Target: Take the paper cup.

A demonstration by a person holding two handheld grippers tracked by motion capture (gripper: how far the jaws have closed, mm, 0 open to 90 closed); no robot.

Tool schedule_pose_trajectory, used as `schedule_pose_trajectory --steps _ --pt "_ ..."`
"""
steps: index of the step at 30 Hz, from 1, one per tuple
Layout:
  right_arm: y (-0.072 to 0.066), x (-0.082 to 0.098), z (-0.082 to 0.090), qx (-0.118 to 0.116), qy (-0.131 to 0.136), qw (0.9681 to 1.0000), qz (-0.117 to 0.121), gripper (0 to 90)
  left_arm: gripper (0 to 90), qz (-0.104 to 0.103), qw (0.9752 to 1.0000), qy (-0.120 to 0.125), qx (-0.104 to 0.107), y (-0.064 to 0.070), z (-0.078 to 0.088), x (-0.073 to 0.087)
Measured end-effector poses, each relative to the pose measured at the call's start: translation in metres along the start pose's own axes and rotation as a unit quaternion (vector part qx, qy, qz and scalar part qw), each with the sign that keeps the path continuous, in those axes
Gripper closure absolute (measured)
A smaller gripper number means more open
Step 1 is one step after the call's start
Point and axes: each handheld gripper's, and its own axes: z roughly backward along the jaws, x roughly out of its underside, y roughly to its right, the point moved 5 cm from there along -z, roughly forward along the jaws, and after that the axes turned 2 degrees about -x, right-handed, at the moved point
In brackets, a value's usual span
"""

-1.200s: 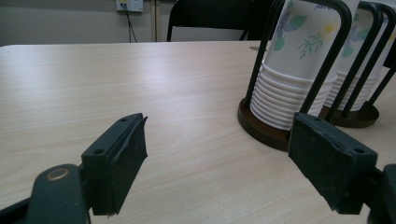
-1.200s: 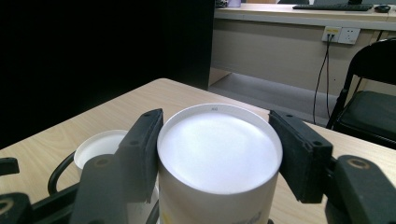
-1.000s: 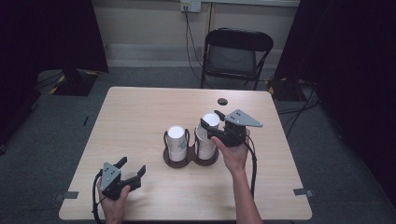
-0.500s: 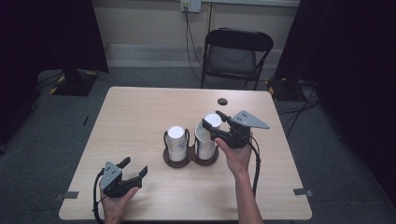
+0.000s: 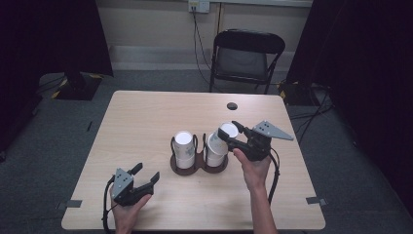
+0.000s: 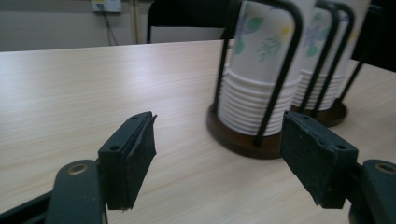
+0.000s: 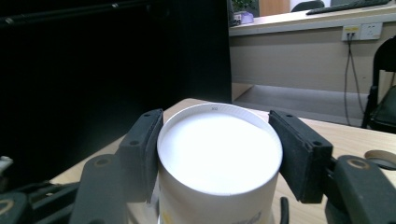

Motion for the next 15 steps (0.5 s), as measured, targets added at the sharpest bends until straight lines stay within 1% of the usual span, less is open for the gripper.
schedule_pose_trajectory --steps 1,2,3,5,7,8,9,10,13,14,15 --pt "-0.001 0.0 0.002 -0.002 0.002 1.0 -0.002 37.4 25.3 0.004 1.0 0.003 0.007 0.004 -0.002 -0.001" --pt "-0.003 0.0 0.004 -0.002 0.0 1.0 -0.001 37.4 25.3 0.009 0.9997 0.005 0.022 0.008 -0.004 -0.003" --pt "-0.006 0.0 0.006 -0.001 0.001 1.0 0.0 37.4 25.3 0.01 0.9993 0.008 0.036 0.012 -0.005 -0.004" --pt "-0.012 0.002 0.011 -0.01 0.006 0.9999 0.001 37.4 25.4 0.015 0.9985 0.01 0.052 0.019 -0.008 -0.005" --pt "-0.016 0.005 0.014 -0.011 0.002 0.9999 0.003 37.4 26.0 0.018 0.9974 0.014 0.068 0.025 -0.01 -0.007" --pt "-0.017 0.007 0.015 -0.016 0.001 0.9999 0.0 37.4 26.6 0.018 0.997 0.015 0.074 0.028 -0.011 -0.008" --pt "-0.018 0.009 0.016 -0.018 0.0 0.9998 -0.001 37.4 29.4 0.015 0.9963 0.016 0.083 0.031 -0.011 -0.009" --pt "-0.018 0.011 0.017 -0.017 -0.004 0.9998 -0.003 37.4 33.1 0.012 0.996 0.017 0.087 0.034 -0.012 -0.01" --pt "-0.021 0.017 0.02 -0.022 -0.004 0.9997 -0.011 37.5 31.2 -0.007 0.9957 0.014 0.091 0.04 -0.014 -0.012" --pt "-0.021 0.019 0.02 -0.025 -0.003 0.9996 -0.016 37.5 30.3 -0.004 0.9954 0.015 0.094 0.042 -0.015 -0.012" --pt "-0.021 0.022 0.021 -0.028 -0.003 0.9994 -0.022 37.5 30.3 -0.009 0.995 0.019 0.098 0.043 -0.015 -0.013"
